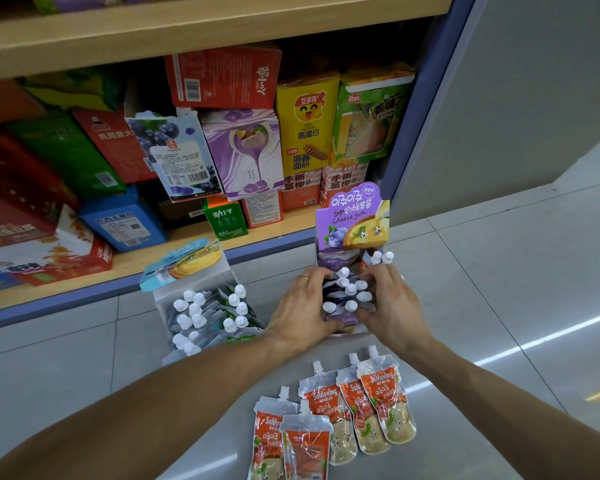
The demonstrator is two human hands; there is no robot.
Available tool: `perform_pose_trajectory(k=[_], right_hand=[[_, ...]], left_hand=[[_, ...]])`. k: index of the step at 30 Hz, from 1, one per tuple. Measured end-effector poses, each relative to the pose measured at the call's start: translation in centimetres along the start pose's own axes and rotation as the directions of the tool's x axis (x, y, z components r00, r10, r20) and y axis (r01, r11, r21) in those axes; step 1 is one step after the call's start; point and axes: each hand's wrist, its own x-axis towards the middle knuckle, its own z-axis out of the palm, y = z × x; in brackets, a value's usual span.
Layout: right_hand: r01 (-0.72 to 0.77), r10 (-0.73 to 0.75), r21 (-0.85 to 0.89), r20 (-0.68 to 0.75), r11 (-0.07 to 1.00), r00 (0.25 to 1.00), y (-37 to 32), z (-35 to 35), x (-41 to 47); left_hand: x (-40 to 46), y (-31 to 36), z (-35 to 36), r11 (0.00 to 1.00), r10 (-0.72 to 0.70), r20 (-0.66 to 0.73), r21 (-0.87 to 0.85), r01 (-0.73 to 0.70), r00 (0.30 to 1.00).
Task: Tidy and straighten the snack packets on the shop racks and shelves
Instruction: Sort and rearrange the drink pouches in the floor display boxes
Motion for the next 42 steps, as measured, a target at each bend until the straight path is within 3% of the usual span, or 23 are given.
perform_pose_trajectory(k=[3, 10, 14, 17, 22, 27, 31, 33, 37, 42], right_hand=[[0.024, -0.024, -0.029, 0.004, 0.999, 1.0, 0.0, 0.1, -0.2], [0.126, -0.122, -0.086, 0.054, 0.988, 0.991, 0.2, -0.2, -1.3], [0.019, -0.031, -0.165, -0.07, 0.986, 0.997, -0.5, -0.3, -1.5], [-0.041, 0.032, -0.153, -0.06, 0.987, 0.998, -0.8, 0.1, -1.2], [-0.045, 0.05, -0.097, 0.047, 0.994, 0.998, -1.4, 1.3, 1.0], [-0.097, 0.1, -0.045, 0.066, 0.994, 0.993, -1.0, 1.1, 0.3], [-0.249, 0.249, 0.014, 0.004, 0.968, 0.968, -0.9, 0.1, -1.2], [-0.348, 0.344, 0.064, 0.072, 0.935, 0.936, -0.8, 0.2, -1.5], [-0.422, 0.386, 0.112, 0.246, 0.9, 0.889, -0.6, 1.3, -1.1], [-0.412, 0.371, 0.162, 0.232, 0.897, 0.899, -0.8, 2.4, -1.4]], left_hand=[[0.3, -0.4, 0.0, 0.994, 0.046, 0.041, 0.095, -0.05, 0.998], [1.5, -0.2, 0.0, 0.996, 0.038, 0.06, 0.083, -0.043, 0.997], [0.8, 0.3, 0.0, 1.0, 0.03, -0.036, 0.005, -0.03, 0.999], [0.3, 0.7, -0.3, 1.0, 0.003, -0.126, -0.005, -0.004, 0.992], [1.1, 0.6, -0.3, 0.962, -0.258, -0.141, -0.132, 0.24, 0.956], [0.9, 0.2, -0.5, 0.951, -0.275, -0.11, -0.178, 0.253, 0.955], [-0.1, -0.1, -0.3, 0.922, -0.387, -0.1, -0.061, 0.383, 0.917], [-0.1, -0.1, -0.5, 0.886, -0.462, -0.074, -0.076, 0.456, 0.884], [0.1, 0.4, -0.7, 0.901, -0.408, -0.073, -0.193, 0.389, 0.91], [0.2, -0.5, -0.7, 0.929, -0.294, -0.092, -0.263, 0.261, 0.951]])
